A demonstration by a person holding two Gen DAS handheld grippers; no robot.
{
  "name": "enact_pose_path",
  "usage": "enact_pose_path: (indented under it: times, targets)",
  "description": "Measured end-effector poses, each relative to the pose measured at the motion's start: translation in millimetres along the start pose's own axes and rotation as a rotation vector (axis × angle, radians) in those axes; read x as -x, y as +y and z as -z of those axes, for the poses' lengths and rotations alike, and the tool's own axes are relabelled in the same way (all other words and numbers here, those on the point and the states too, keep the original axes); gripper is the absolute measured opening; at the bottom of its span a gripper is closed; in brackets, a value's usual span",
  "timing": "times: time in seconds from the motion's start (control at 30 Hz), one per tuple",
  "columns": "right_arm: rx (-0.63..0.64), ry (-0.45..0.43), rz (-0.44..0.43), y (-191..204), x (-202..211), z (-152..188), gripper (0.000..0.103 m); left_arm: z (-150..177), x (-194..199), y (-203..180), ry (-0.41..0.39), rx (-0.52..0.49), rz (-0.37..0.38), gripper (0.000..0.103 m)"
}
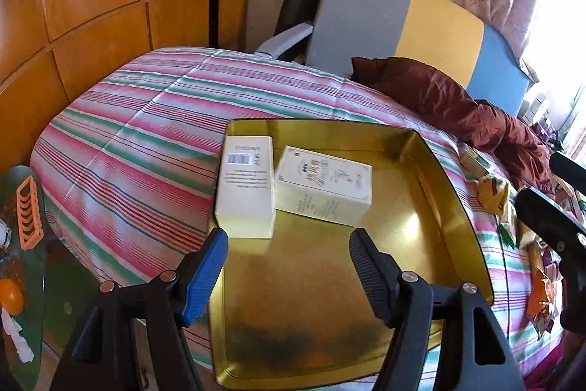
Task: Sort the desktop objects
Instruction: 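Move both tools back toward the pile of items on the cloth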
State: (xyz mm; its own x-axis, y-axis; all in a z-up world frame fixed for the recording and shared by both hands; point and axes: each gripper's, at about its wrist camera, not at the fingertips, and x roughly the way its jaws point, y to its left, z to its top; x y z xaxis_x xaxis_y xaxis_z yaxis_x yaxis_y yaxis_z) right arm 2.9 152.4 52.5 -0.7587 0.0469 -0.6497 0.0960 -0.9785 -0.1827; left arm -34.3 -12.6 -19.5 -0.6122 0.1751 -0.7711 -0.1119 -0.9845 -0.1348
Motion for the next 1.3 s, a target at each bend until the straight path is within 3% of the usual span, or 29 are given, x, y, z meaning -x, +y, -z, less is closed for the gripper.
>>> enact_pose_path:
  times: [0.87,1.3]
  targets:
    - [-0.128,-0.004,0.130,-79,28,38,0.094,-1,5,-94,0.021,-0.186,0.118,0.070]
    - [-0.197,0.115,0.196,-147,13,64,0.094,0,-9,-143,0.068,-0.294,0.172,0.070]
